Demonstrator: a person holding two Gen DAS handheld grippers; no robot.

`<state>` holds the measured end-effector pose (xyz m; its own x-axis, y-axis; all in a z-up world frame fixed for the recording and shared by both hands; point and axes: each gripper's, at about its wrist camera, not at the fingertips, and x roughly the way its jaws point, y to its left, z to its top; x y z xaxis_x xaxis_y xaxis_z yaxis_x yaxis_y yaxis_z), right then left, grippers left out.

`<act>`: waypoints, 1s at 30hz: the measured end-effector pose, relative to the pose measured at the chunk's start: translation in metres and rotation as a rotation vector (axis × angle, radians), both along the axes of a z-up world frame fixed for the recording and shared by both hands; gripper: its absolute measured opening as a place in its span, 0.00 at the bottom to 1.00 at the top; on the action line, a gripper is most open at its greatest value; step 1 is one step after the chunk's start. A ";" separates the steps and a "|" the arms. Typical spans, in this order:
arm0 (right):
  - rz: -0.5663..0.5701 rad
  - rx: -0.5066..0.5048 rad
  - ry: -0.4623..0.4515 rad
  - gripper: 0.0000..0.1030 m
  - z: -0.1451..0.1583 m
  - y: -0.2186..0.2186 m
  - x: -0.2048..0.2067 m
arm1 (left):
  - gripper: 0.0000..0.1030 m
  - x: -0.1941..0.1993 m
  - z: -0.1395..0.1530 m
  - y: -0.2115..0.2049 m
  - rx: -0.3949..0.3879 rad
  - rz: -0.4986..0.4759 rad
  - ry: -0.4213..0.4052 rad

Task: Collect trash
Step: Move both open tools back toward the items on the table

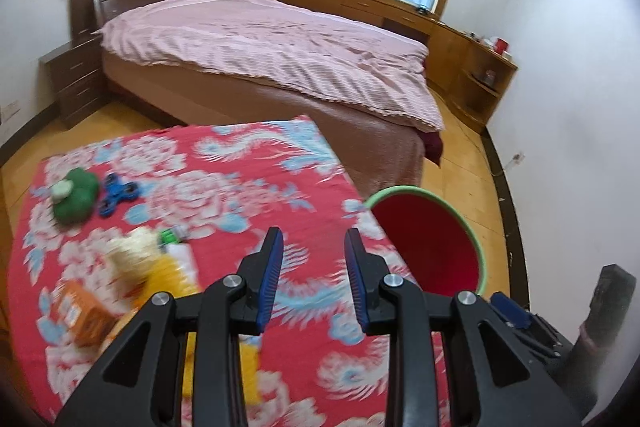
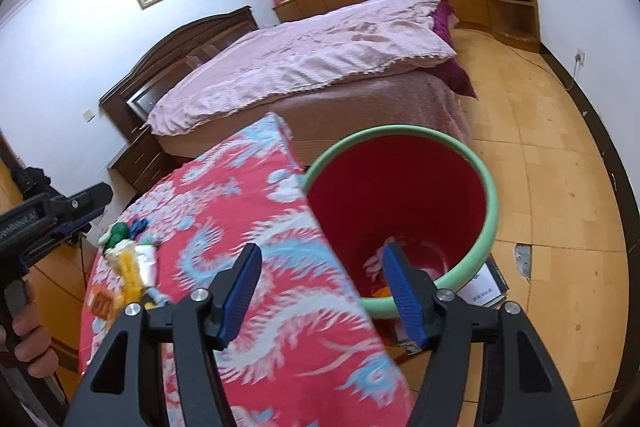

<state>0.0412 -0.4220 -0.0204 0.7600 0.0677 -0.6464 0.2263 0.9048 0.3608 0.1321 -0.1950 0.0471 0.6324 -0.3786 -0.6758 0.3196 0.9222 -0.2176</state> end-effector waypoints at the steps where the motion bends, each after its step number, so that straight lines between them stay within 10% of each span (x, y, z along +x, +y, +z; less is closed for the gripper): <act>1: 0.007 0.000 -0.003 0.66 0.002 0.005 -0.002 | 0.30 -0.002 0.000 0.008 0.001 0.011 0.002; 30: 0.182 -0.070 0.000 0.67 0.029 0.096 -0.063 | 0.33 -0.108 -0.045 0.153 0.003 0.221 0.145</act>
